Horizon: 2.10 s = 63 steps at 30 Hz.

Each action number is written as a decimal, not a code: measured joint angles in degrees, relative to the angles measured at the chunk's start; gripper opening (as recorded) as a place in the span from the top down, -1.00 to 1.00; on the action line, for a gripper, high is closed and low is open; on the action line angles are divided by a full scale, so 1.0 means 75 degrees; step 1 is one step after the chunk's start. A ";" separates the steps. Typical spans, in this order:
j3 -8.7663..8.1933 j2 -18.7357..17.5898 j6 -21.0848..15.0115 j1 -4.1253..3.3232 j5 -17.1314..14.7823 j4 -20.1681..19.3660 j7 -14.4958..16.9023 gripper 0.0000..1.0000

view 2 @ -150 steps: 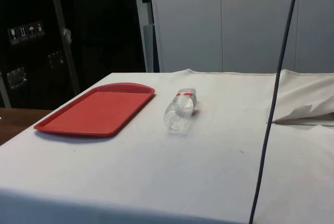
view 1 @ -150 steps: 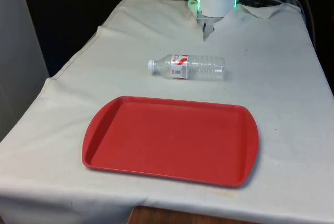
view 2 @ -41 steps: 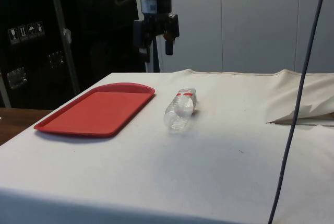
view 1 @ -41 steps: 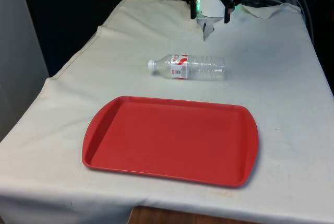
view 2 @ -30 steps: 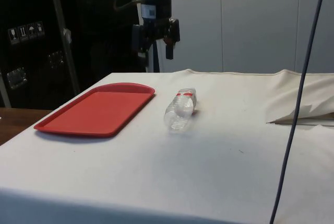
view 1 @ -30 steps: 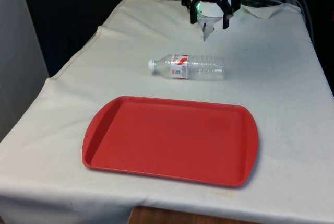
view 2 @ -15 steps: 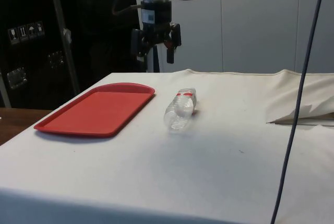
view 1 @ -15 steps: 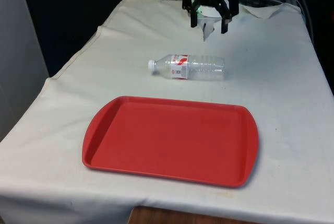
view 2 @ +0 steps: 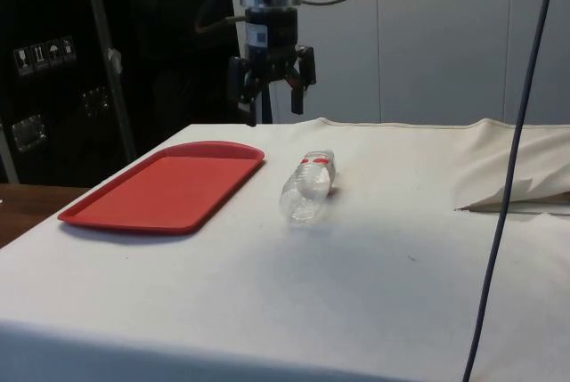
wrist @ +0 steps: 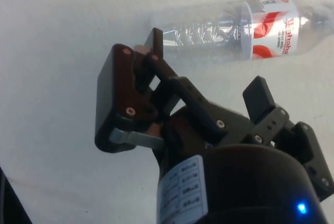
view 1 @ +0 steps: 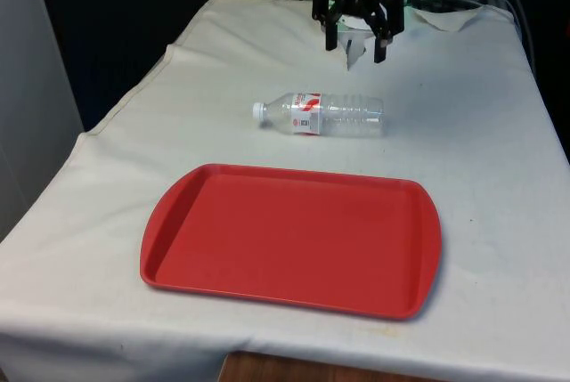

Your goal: Place the bottle upright on the tray.

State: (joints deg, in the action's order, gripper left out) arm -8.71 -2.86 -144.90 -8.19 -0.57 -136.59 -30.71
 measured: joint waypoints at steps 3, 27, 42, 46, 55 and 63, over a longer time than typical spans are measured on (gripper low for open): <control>0.0000 0.0031 -0.0069 0.0008 0.0061 -0.0092 -0.0153 -1.00; 0.0000 0.0053 -0.0183 0.0031 0.0153 -0.0351 -0.1031 -1.00; -0.0138 0.0053 -0.0176 0.0122 0.0145 -0.0382 -0.1337 -1.00; -0.0168 0.0053 -0.0176 0.0153 0.0145 -0.0390 -0.1398 -1.00; -0.0237 0.0053 -0.0168 0.0199 0.0145 -0.0420 -0.1551 -1.00; -0.0237 0.0053 -0.0168 0.0214 0.0138 -0.0428 -0.1841 -1.00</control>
State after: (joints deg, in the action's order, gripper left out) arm -10.49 -2.46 -146.16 -6.59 0.46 -139.80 -44.52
